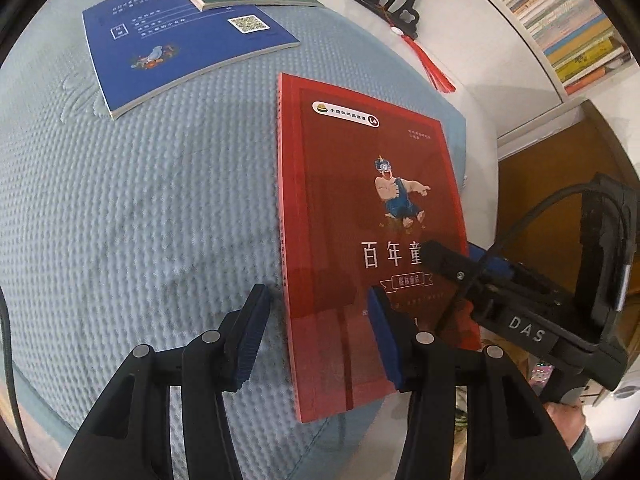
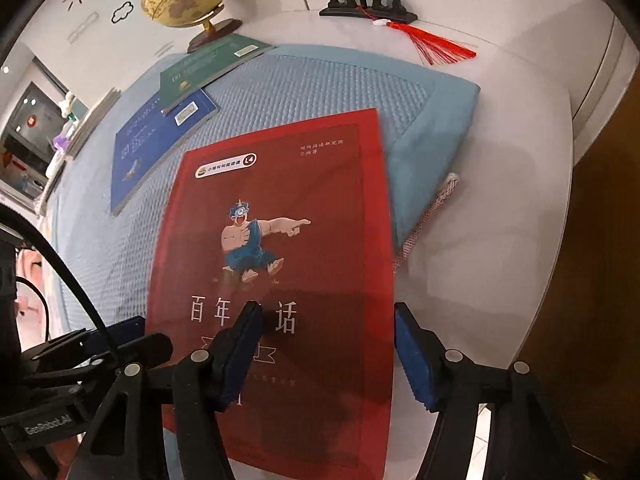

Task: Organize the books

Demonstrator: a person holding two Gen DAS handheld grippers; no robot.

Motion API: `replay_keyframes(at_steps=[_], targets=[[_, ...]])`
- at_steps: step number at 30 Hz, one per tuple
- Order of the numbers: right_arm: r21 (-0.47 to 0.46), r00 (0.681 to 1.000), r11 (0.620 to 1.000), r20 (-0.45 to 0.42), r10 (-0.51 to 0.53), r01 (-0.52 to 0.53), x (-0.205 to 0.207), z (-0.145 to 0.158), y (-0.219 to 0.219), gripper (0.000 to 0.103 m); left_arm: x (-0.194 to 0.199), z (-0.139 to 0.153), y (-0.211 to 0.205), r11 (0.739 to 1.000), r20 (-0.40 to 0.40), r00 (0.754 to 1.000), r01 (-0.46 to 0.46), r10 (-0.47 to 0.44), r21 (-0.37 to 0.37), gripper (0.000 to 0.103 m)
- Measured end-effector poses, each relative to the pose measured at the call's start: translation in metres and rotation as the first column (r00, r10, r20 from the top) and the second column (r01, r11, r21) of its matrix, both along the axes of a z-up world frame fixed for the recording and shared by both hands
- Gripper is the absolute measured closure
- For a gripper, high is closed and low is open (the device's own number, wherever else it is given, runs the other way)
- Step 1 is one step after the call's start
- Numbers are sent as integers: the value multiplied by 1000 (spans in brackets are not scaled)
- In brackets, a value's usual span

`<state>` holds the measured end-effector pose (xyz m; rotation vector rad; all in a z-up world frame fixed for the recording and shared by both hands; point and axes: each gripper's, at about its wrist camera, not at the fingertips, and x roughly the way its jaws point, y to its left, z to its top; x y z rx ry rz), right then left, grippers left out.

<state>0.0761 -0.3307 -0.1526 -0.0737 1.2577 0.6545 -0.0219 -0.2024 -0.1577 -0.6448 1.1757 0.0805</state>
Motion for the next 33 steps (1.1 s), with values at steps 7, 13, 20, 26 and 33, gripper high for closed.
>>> replay_keyframes(at_steps=[7,13,20,26,33], targets=[[20,999,1000,-37,6,-5,0,4,-1,38,0,-4,17,990,27,1000,-8,12,-142,55],[59,994,994,-57,95,-91,-13,16,22,38,-37,5,51,950,111,987,-79,117,-302,55],[124,962,961,-88,259,-247,-51,10,87,38,-102,10,112,854,159,906,-295,393,-429,55],[89,954,951,-26,299,-296,-66,8,113,24,-122,4,113,797,166,867,-336,469,-502,55],[127,961,954,-25,275,-270,-66,8,104,23,-113,4,88,809,141,883,-332,447,-486,55]])
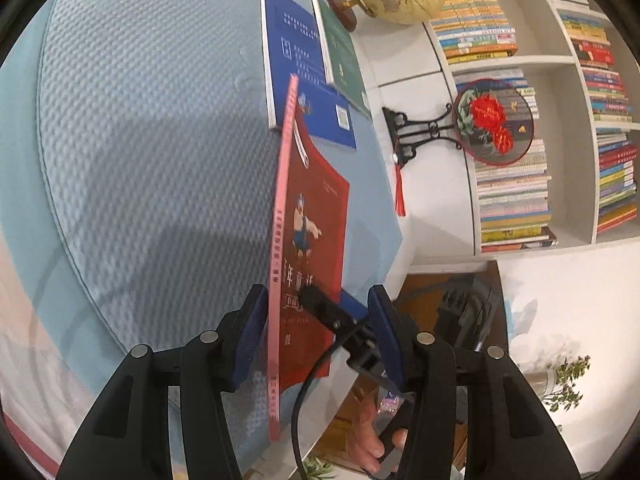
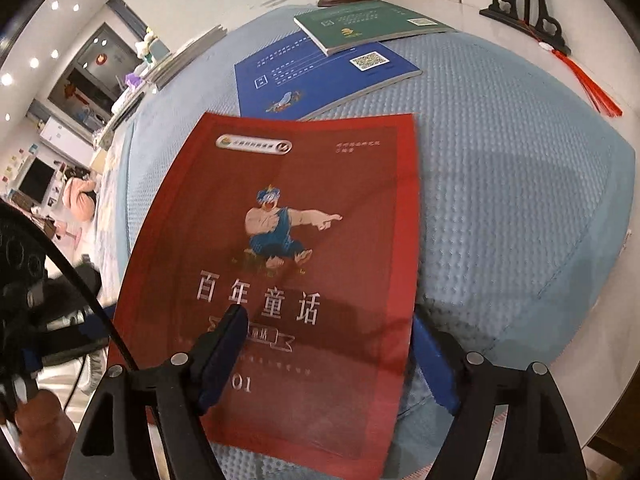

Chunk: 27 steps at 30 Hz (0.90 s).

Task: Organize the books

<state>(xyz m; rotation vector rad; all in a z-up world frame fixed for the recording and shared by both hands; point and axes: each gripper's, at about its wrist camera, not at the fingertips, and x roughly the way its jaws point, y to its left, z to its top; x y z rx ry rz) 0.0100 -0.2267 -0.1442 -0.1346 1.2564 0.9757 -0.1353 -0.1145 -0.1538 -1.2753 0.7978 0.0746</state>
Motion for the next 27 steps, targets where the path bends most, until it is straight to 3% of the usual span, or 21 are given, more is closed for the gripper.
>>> replay_keyframes(at_steps=[4,8,9,12,19,24,27], targets=[[23,1000,1000,4,-5,4,0,-1,-4,22,3,-20,-12,999,-55,998,5,-7,-40,64],[11,999,1000,40,17,-18,-7,0,-10,22,2,-30,-19,999,-99,995,-16,13,-35,73],[12,999,1000,33,24,-24,-7,0,-12,22,-1,-31,-17,999,-100,995,-22,18,-37,81],[25,999,999,-23,35,-35,-8,1,-27,22,-10,-28,-12,999,-99,995,-34,31,-28,88],[40,998,999,-55,38,-36,-26,1,-44,22,-16,-18,-19,997,-91,994,-58,54,-43,88],[92,986,996,-163,36,-21,-25,-3,-41,26,-6,-5,-53,995,-153,988,2,13,103,89],[107,984,994,-170,50,-31,-28,-3,-44,26,-12,-7,-51,996,-139,989,-34,45,79,93]])
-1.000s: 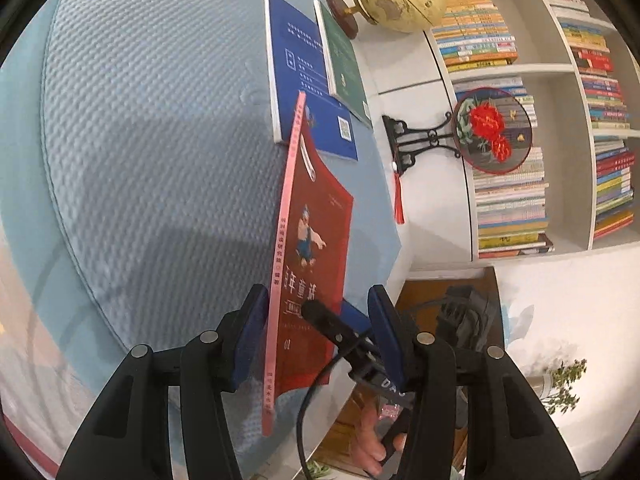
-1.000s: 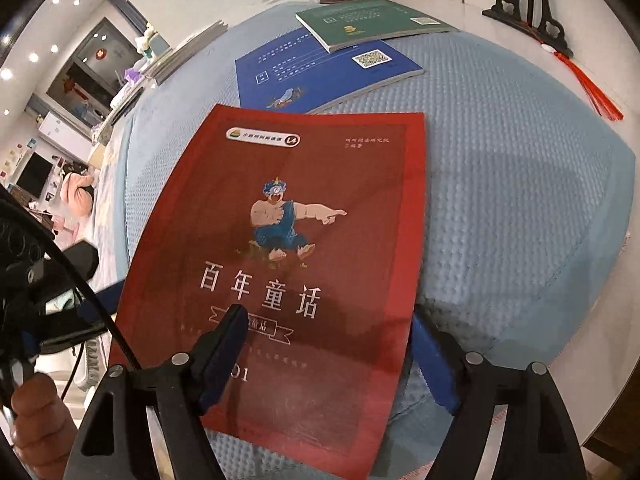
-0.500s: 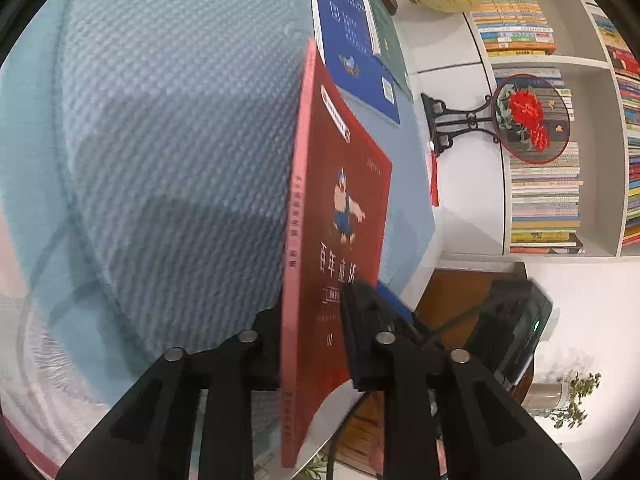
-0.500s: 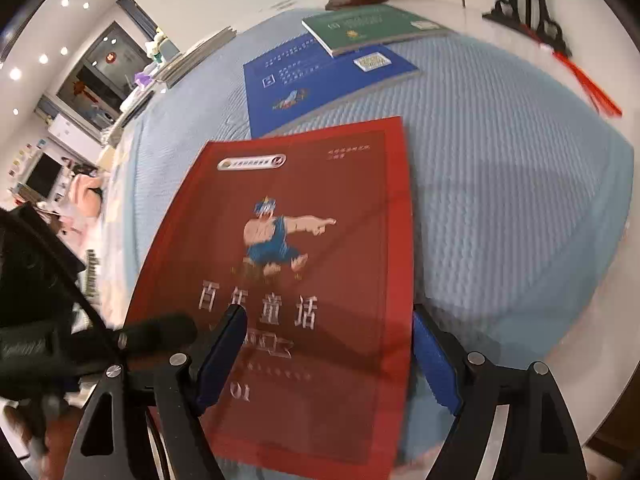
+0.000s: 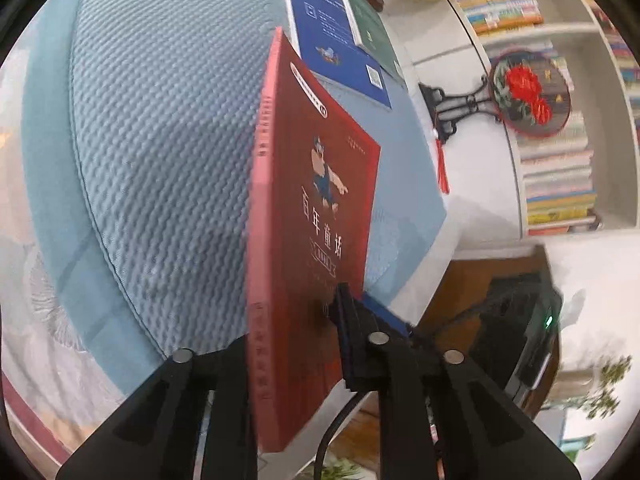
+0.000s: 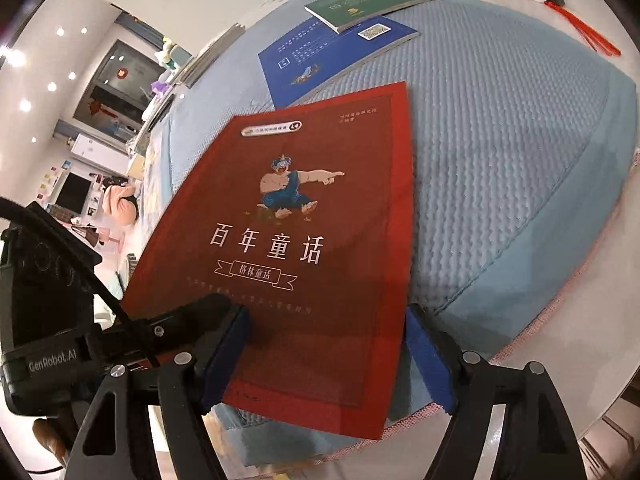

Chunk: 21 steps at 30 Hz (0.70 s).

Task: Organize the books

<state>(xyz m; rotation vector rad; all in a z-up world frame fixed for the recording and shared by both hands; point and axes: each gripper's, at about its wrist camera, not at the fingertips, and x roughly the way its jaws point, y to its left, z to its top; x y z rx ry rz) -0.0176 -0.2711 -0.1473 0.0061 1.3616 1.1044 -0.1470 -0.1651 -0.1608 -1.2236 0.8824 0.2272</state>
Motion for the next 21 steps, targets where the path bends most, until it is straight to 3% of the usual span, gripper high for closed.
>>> replay_keyframes(at_steps=[2,5,7,10,12,13,15,19,21], targets=[[12,1000,1000,-26,5,-5,0,0,-5,26,-3,1,5,999,27,999,-17,17,-31,93],[47,993,999,-112,-22,27,8,-3,-17,24,-5,-3,14,985,91,994,-46,62,-166,93],[86,975,993,-216,-56,76,19,-10,-27,20,-3,-5,17,968,131,988,-48,82,-248,93],[155,923,975,-374,-94,162,35,-22,-37,19,1,-8,19,938,167,981,-37,100,-345,93],[182,909,966,-407,-93,181,39,-24,-37,20,2,-9,19,929,171,980,-33,102,-368,93],[195,906,964,-414,-89,183,40,-24,-35,22,3,-10,19,927,169,981,-30,99,-373,93],[244,896,952,-440,-61,184,40,-26,-28,52,4,-12,19,928,145,986,-19,78,-372,93],[214,939,965,-336,-74,153,32,-24,-19,61,5,-8,19,960,49,998,-13,28,-278,94],[200,957,970,-279,-78,137,23,-19,-16,62,7,-2,16,984,-17,999,25,-28,-174,94]])
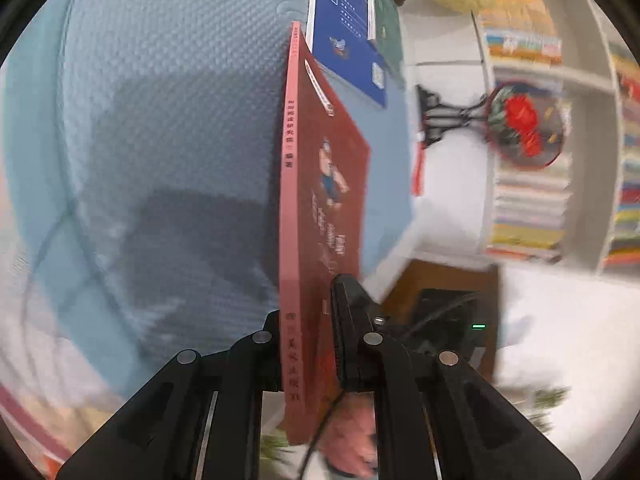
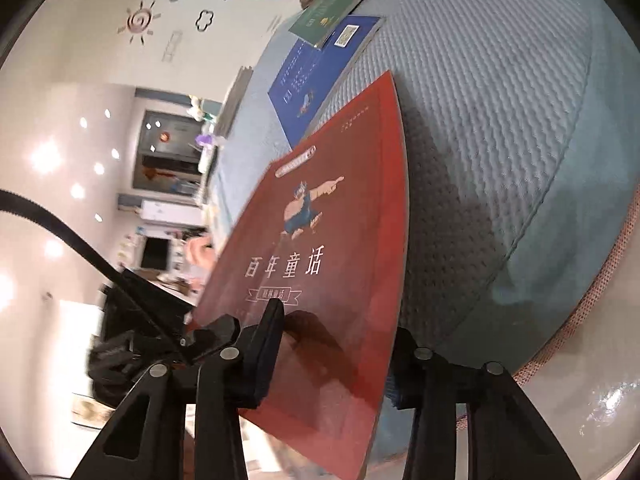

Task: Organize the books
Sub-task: 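Carry the red book with the left gripper onto the stack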

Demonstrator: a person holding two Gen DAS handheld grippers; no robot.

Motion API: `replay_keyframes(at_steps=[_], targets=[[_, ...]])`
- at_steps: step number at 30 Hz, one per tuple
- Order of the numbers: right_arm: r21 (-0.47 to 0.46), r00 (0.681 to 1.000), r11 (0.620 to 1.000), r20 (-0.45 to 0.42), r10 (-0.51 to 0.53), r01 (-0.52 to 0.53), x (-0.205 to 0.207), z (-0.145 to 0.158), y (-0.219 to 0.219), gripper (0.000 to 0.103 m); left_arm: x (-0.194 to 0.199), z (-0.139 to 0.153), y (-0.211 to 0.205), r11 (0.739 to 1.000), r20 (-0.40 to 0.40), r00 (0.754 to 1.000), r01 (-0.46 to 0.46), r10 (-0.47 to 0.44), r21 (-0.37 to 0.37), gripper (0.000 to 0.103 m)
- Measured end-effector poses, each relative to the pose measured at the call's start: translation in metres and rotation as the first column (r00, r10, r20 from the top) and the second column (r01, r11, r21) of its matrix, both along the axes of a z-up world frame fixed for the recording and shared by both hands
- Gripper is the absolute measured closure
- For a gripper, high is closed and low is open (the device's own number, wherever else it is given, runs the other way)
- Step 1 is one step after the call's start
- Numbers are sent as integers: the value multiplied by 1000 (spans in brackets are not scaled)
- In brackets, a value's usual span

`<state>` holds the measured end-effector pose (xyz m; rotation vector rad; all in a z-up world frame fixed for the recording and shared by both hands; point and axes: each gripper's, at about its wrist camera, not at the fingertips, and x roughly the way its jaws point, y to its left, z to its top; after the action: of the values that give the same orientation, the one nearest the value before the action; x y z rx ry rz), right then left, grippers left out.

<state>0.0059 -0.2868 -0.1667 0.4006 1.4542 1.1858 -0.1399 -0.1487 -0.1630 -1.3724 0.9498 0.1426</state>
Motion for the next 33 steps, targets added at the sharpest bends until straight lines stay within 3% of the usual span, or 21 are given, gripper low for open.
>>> replay_keyframes(at_steps=[2,5,7,10,11,15,17,20,25,33], targets=[[-47,994,999,113,17,-12,-14,12,6,65,3,6,-4,990,-56,996,70,-64,122,92],[-88,978,996,203,43,-25,-39,23,13,65,11,20,-15,940,-125,981,176,-145,291,89],[-112,969,994,247,20,8,-53,28,14,65,11,26,-19,906,-130,971,233,-199,353,89],[-147,946,988,325,7,44,-74,37,19,65,4,30,-16,876,-124,958,288,-260,388,88],[-161,937,985,349,4,55,-87,41,25,65,1,34,-16,852,-134,950,313,-283,419,88],[-190,914,976,405,-22,107,-126,52,41,65,-22,51,-20,695,-191,898,428,-395,577,88],[-181,929,972,361,-76,149,-139,52,40,65,-33,54,-17,671,-185,890,439,-417,597,88],[-168,936,965,324,-137,199,-154,52,38,65,-53,56,-4,661,-159,873,458,-462,594,88],[-175,906,940,363,-215,293,-191,70,57,65,-72,71,2,545,-169,816,507,-552,668,88],[-174,884,910,362,-297,377,-210,95,88,65,-86,86,47,564,-95,795,503,-599,655,88]])
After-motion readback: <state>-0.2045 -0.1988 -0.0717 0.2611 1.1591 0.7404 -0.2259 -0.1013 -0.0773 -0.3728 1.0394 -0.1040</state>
